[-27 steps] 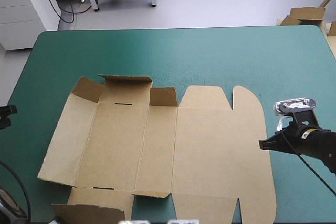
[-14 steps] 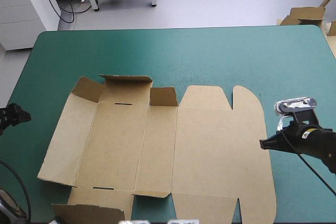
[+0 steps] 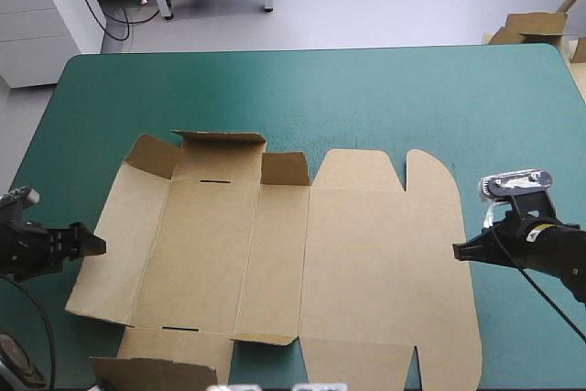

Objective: Fold the box

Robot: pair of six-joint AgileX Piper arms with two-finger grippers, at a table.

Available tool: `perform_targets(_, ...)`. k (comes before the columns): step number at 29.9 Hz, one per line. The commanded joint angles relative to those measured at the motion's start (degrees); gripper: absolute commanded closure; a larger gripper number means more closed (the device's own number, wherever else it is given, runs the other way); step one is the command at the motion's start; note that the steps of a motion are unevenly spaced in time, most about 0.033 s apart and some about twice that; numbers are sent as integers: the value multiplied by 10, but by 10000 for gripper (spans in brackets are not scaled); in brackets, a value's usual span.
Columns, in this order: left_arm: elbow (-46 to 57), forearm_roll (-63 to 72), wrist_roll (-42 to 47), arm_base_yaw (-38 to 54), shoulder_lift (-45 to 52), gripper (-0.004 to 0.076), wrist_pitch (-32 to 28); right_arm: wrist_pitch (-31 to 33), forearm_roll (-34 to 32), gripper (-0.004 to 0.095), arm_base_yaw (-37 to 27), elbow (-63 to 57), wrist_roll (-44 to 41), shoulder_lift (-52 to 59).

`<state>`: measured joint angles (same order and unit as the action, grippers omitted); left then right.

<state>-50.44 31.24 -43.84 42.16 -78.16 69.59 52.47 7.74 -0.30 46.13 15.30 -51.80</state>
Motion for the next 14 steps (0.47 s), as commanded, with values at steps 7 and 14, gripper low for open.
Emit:
perform_targets(7, 52, 26, -23, -54, 14, 72, -2, -27, 0, 930, -5, 14, 3, 5)
perform_targets(14, 58, 27, -24, -83, 14, 95, 2, -27, 0, 929, -5, 14, 3, 5)
